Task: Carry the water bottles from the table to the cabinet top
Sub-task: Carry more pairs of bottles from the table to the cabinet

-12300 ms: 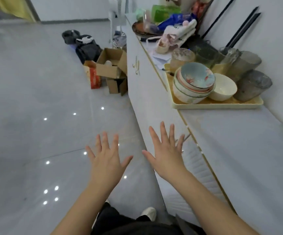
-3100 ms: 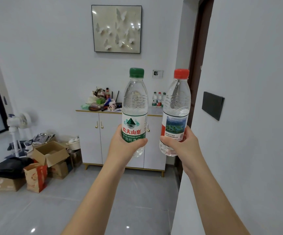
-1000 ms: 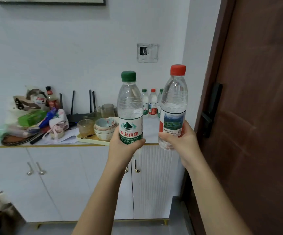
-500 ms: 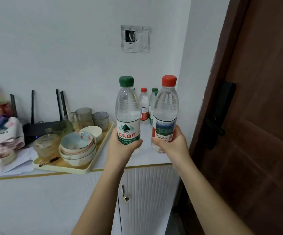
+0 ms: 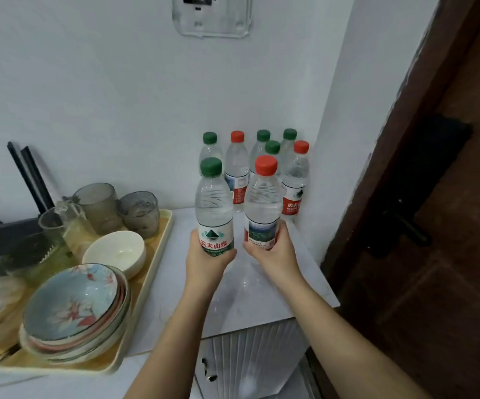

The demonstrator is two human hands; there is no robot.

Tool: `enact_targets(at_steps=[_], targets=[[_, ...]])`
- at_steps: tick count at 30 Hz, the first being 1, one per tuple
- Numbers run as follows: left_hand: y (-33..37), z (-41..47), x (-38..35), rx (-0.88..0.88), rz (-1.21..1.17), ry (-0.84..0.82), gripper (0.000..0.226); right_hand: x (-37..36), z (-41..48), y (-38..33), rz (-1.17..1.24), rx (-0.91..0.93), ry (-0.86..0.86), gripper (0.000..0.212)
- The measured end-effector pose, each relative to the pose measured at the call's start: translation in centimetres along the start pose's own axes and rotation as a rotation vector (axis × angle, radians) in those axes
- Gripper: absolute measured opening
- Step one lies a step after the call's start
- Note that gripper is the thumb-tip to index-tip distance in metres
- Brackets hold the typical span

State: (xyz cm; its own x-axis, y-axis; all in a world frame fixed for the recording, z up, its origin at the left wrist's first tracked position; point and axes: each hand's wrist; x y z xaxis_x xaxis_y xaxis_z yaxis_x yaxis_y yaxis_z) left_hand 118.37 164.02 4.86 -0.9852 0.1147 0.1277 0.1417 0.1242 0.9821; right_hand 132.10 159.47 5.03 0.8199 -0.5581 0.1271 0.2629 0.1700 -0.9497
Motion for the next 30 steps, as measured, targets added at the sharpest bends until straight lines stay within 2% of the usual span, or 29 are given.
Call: enact_targets(at_steps=[7,14,17,20,23,25,30], targets=[[-2.5,2.1,-1.0,0.009,0.035,0.017,0.059,-1.3,1.1,3.5,-0.025,-0.087,-0.006,0.061],[-3.2,3.3,-1.6,-0.071,0.043,-0.031,0.062,-1.5,2.4,5.3,-0.010,-0.097,-0.053,0.063],[-2.7,3.5,-1.4,-0.047,0.103,-0.058,0.065,-1.2,3.0,5.2,-0.001,-0.105,-0.108,0.066],[-2.6,3.7,-0.5,-0.081,0.244,-0.062,0.058,-0.1,3.0,5.2,-0.112,-0.091,-0.175,0.068],[-3.0,3.9,0.4,-0.105,0.369,0.007,0.058,1.1,2.3,5.3,-0.241,-0.051,-0.117,0.063],[-3.0,4.0,0.4,-0.106,0.362,0.033,0.058,1.4,2.0,5.1,-0.263,-0.032,-0.056,0.057],[-2.5,5.2,-0.6,-0.105,0.346,0.074,0.053,0.4,3.1,5.2,-0.294,0.021,-0.025,0.051]])
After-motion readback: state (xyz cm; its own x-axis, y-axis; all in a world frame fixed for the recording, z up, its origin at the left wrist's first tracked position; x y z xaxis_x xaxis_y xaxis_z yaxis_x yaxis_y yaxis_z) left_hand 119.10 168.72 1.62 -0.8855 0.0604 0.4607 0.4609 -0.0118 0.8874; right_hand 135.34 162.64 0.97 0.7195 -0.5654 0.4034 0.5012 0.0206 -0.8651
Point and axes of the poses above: each hand's wrist, its own z-axis towards the middle knuckle, its own x-axis out of the back of the hand, y = z × x, and after that the axes turned 9 degrees about x, right-handed
